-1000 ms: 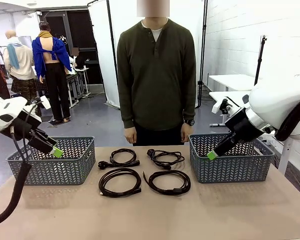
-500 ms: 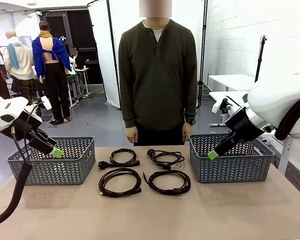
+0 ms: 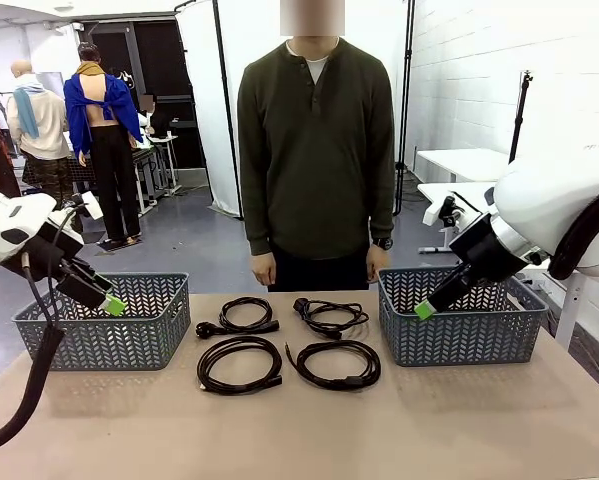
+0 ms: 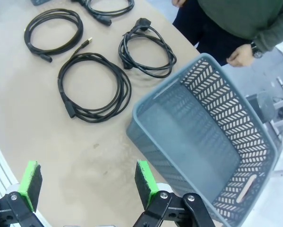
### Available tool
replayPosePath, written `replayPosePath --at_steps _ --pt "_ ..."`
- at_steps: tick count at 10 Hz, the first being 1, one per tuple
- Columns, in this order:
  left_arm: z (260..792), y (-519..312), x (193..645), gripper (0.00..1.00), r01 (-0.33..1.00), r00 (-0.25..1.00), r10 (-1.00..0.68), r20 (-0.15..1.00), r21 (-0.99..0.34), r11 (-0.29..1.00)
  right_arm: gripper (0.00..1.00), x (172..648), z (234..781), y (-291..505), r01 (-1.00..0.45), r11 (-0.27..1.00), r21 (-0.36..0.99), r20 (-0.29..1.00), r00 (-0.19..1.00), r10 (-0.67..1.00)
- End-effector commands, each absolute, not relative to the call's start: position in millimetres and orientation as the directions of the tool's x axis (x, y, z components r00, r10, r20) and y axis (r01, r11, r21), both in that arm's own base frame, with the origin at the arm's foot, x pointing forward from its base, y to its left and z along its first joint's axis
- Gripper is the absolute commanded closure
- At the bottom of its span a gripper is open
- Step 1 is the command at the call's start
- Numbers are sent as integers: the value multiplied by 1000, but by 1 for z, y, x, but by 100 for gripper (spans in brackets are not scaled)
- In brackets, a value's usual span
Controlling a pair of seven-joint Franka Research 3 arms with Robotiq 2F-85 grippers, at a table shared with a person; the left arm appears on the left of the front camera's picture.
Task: Organize the cables according to human instructions.
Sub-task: Pick up a bundle of cables and place it in the basket indicated by the human.
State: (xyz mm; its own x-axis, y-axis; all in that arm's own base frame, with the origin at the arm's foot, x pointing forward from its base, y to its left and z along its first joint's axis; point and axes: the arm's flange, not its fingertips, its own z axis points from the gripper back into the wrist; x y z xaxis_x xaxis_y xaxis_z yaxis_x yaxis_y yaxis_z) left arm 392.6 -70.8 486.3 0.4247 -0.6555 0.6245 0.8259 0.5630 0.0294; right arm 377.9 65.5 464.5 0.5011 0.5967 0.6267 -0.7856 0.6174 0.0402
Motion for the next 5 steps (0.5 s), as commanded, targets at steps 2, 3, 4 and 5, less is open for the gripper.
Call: replayPosePath --at_steps 2,3,4,5 --pt "485 -69 395 0 832 418 -649 636 18 554 0 381 460 65 -797 602 46 637 488 597" --pt "485 -69 395 0 832 418 -649 636 18 554 0 381 460 65 -797 602 46 637 488 597" --pt "485 -69 395 0 832 418 -649 636 18 554 0 381 460 65 -797 602 46 637 488 597" --pt "485 -69 395 0 832 418 -649 636 18 554 0 381 460 65 -797 602 46 637 488 597"
